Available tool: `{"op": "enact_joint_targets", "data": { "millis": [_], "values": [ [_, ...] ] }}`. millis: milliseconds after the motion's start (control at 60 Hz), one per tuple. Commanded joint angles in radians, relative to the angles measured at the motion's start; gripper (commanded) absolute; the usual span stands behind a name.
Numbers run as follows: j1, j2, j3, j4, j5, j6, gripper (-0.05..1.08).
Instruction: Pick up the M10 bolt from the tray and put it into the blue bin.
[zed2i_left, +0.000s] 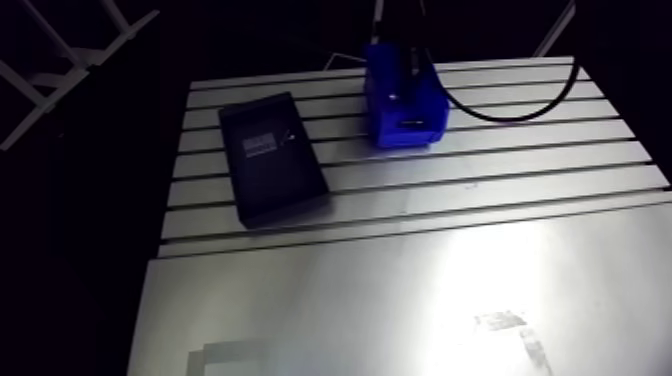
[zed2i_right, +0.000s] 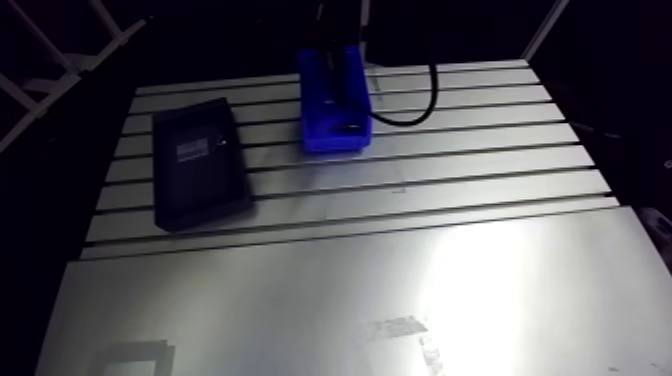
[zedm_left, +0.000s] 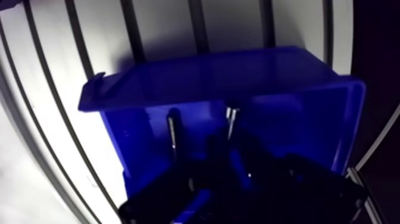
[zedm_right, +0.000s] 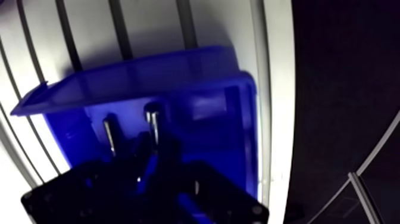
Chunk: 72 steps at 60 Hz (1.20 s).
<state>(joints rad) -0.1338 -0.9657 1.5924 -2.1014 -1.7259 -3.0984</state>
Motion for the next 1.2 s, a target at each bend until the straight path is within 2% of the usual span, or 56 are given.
{"op": "enact_joint_targets", "data": {
  "millis": [17, 150, 233, 333, 417, 567, 750, 817, 1000, 1100, 1133, 1200],
  "values": [
    [-0.01, -0.023, 0.017, -0.059, 0.004, 0.054, 0.0],
    [-0.005, -0.063, 0.031, -0.048, 0.005, 0.026, 0.0],
    [0.0, -0.1, 0.034, 0.006, 0.01, 0.019, 0.0],
    [0.003, -0.144, 0.027, 0.068, 0.024, 0.019, 0.0],
    [0.003, -0.188, 0.011, 0.115, 0.047, 0.02, 0.0],
    [0.002, -0.25, -0.024, 0.194, 0.067, 0.021, 0.0],
    [-0.004, -0.307, -0.066, 0.29, 0.072, 0.051, 0.0],
    [-0.01, -0.34, -0.079, 0.34, 0.076, 0.139, 0.0],
    [0.0, -0.377, -0.078, 0.355, 0.082, 0.386, 0.0],
    [0.006, -0.399, -0.079, 0.356, 0.097, 0.552, 0.0],
    [0.025, -0.413, -0.082, 0.358, 0.099, 0.662, 0.0],
    [0.042, -0.42, -0.084, 0.369, 0.099, 0.759, 0.0]
  ]
}}
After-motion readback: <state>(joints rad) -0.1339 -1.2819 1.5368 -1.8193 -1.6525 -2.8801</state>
